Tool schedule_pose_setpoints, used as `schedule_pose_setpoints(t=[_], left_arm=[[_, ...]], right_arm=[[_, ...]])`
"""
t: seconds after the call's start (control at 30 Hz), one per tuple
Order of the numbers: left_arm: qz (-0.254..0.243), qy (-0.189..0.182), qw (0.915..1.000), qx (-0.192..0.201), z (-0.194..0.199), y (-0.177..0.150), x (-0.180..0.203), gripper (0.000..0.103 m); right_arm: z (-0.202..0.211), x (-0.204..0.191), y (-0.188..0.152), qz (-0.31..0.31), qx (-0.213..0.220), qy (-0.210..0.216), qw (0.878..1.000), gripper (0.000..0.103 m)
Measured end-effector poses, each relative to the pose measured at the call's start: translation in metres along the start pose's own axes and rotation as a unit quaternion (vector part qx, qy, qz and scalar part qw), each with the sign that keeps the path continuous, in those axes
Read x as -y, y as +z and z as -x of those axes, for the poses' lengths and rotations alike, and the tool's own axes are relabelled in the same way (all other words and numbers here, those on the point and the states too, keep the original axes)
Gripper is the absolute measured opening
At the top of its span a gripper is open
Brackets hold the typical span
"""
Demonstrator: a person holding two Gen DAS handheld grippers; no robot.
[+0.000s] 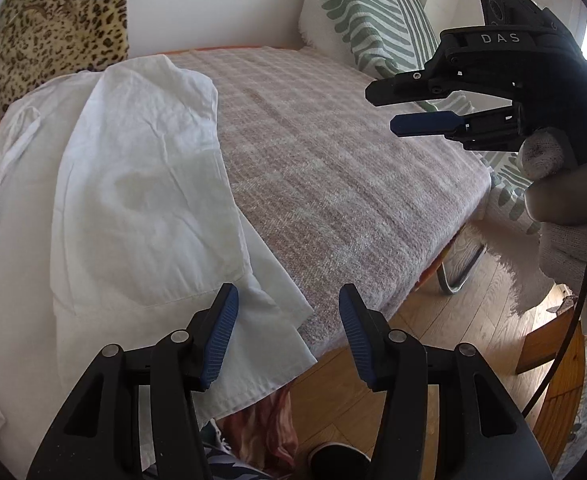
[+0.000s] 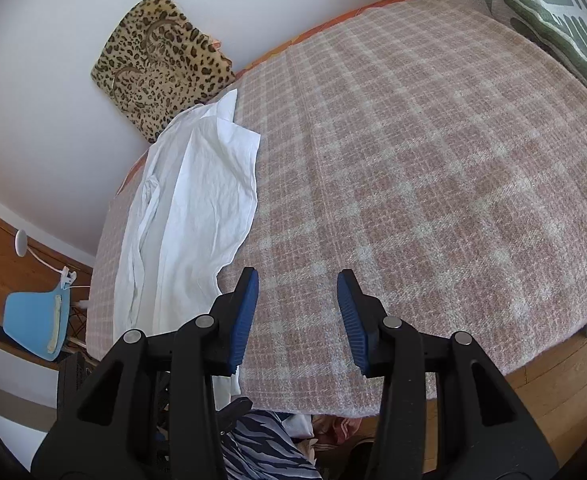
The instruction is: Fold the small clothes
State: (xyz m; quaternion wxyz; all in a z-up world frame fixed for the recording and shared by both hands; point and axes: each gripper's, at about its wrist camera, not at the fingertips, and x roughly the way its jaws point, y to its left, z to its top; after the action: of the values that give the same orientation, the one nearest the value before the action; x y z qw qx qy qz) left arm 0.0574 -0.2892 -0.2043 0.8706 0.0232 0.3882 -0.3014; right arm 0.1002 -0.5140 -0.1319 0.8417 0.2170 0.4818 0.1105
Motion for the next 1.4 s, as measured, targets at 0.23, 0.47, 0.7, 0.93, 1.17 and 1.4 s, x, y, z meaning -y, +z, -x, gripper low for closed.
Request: schedule_pose_setpoints(t=[0.23, 0.47, 0.7, 0.93, 1.17, 1.4], left_arm=[[0.022, -0.025, 0.9993, 0.02, 0.003, -0.002, -0.011, 0.029], [0.076, -0.067, 0.9944, 0.028, 0.009, -0.005, -0.038, 0.002], [0.125, -0.111, 0.9844, 0.055, 0.026, -0.008, -0.049, 0.001], [0.055, -0.063, 0.996, 0.032, 0.018, -0.009, -0.019, 0.016], [-0.013, 0.003, 0.9998, 0.014, 0.0, -0.006, 0.007, 0.045], [-0.097, 0.046, 0.9928, 0.053, 0.0, -0.018, 0.013, 0.017]], right_arm=[[-0.02, -0.006, 0.027, 0.003, 0.004, 0.028, 1.0, 0.043], [-0.068, -0.03, 0.077, 0.036, 0.004, 0.048, 0.998, 0.061], [-0.131, -0.028, 0.115, 0.005, -0.015, 0.059, 0.998, 0.068], [-0.155, -0.029, 0.128, -0.001, -0.05, 0.091, 0.995, 0.068], [-0.117, -0.027, 0.146, 0.026, -0.036, 0.073, 0.996, 0.068], [-0.099, -0.024, 0.159, 0.023, -0.018, 0.079, 0.996, 0.068]])
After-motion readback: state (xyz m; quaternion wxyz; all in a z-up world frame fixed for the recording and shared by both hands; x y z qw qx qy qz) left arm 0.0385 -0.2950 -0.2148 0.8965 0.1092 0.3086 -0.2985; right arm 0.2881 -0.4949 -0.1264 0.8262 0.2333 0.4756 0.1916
